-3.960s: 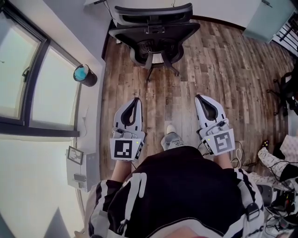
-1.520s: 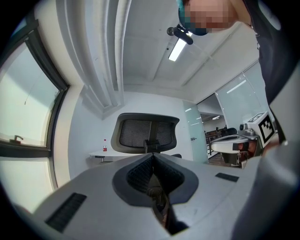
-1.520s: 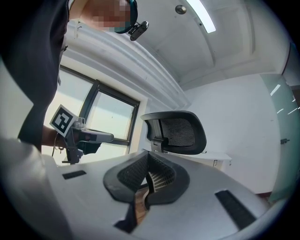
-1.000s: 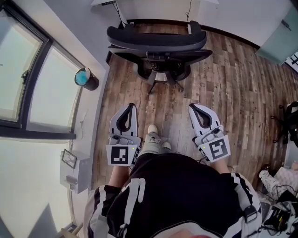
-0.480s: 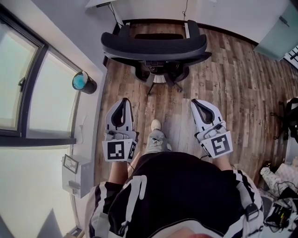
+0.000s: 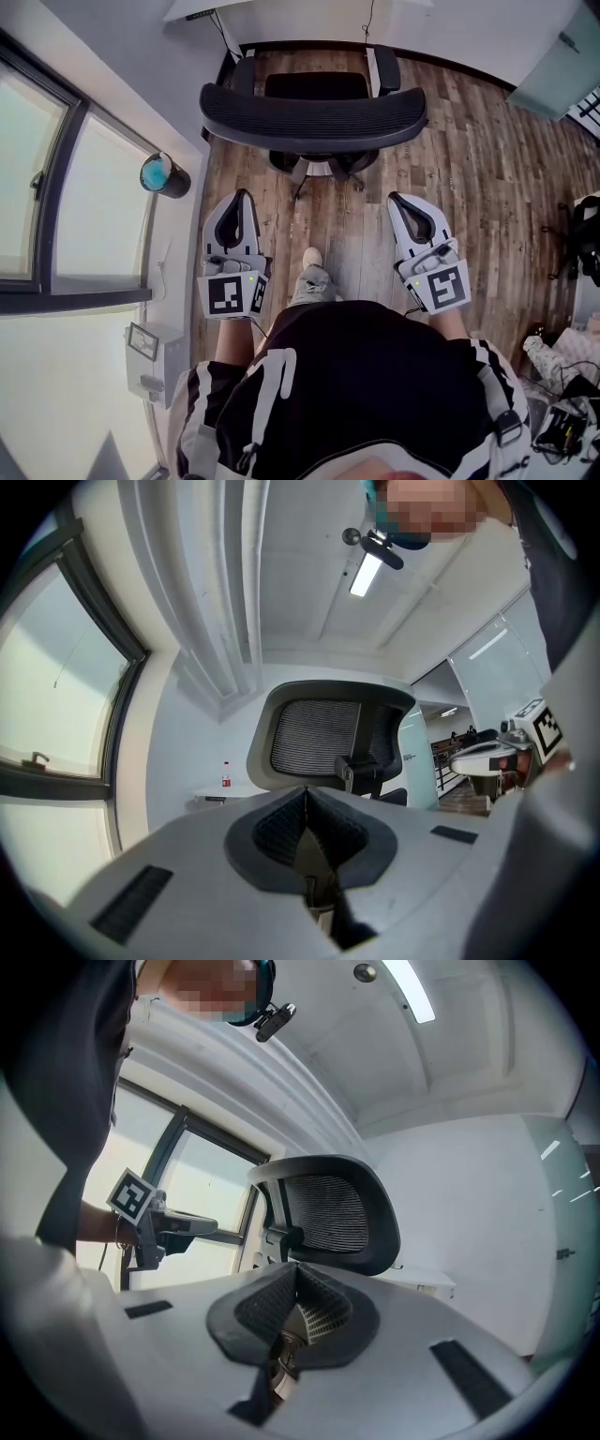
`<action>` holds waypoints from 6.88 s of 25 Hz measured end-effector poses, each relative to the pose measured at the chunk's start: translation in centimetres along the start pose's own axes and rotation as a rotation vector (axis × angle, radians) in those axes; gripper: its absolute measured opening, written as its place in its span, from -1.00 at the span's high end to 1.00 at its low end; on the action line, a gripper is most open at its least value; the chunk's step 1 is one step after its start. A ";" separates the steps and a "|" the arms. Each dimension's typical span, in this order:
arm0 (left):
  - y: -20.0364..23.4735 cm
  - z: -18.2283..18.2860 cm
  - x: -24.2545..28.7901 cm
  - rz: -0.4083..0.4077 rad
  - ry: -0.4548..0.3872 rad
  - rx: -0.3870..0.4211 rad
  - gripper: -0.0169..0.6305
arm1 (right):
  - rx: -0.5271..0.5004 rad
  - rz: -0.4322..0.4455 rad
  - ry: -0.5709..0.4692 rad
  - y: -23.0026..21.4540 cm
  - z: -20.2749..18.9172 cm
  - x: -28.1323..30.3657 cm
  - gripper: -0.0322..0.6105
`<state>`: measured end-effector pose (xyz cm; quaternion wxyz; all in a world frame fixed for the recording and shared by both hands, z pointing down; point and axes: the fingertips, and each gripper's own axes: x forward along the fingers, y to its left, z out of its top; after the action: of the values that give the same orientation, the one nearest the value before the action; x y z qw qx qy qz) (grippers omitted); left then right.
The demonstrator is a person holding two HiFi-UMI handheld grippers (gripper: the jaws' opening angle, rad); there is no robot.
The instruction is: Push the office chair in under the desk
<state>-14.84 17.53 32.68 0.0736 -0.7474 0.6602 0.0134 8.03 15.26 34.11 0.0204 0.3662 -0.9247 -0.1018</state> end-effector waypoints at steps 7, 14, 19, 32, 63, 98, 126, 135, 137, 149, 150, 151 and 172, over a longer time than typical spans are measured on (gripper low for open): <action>1.2 -0.7 2.5 -0.034 0.007 -0.012 0.92 | -0.002 -0.042 -0.009 -2.4 0.0 1.4 0.87; 3.3 -1.4 4.2 -0.029 0.027 0.012 0.91 | -0.025 -0.046 0.070 -3.9 -2.0 3.3 0.86; 3.8 -2.0 5.2 -0.048 0.050 0.054 0.91 | -0.040 -0.066 0.118 -4.7 -3.1 4.3 0.84; 6.0 -4.3 7.2 -0.058 0.100 0.106 0.46 | -0.251 -0.052 0.232 -5.1 -5.0 7.1 0.36; 6.4 1.7 11.9 -0.099 0.028 0.102 0.27 | -0.119 -0.178 0.128 -10.3 2.1 8.5 0.11; 6.9 3.3 16.1 -0.072 0.023 0.144 0.18 | -0.135 -0.170 0.099 -13.6 3.2 11.9 0.11; 8.1 3.1 18.5 -0.072 0.055 0.081 0.24 | -0.104 -0.181 0.183 -15.6 2.7 14.7 0.10; 9.0 2.7 20.8 -0.077 0.067 0.086 0.26 | -0.095 -0.198 0.209 -16.8 2.3 16.7 0.10; 9.2 2.7 21.3 -0.074 0.073 0.085 0.26 | -0.094 -0.196 0.212 -17.1 2.2 17.1 0.10; 9.9 2.4 23.6 -0.078 0.079 0.083 0.26 | -0.085 -0.214 0.232 -18.4 1.9 18.9 0.11; 9.9 2.3 23.8 -0.080 0.079 0.083 0.26 | -0.084 -0.217 0.234 -18.5 1.9 19.0 0.11; 10.0 2.3 23.9 -0.082 0.081 0.083 0.27 | -0.083 -0.220 0.236 -18.6 1.9 19.1 0.11; 10.2 2.3 26.1 -0.122 0.076 0.096 0.26 | -0.078 -0.244 0.151 -19.8 1.4 20.1 0.10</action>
<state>-21.38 -9.04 26.43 0.0852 -0.7817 0.6157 -0.0511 6.54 -12.25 27.93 0.0913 0.4812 -0.8647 -0.1114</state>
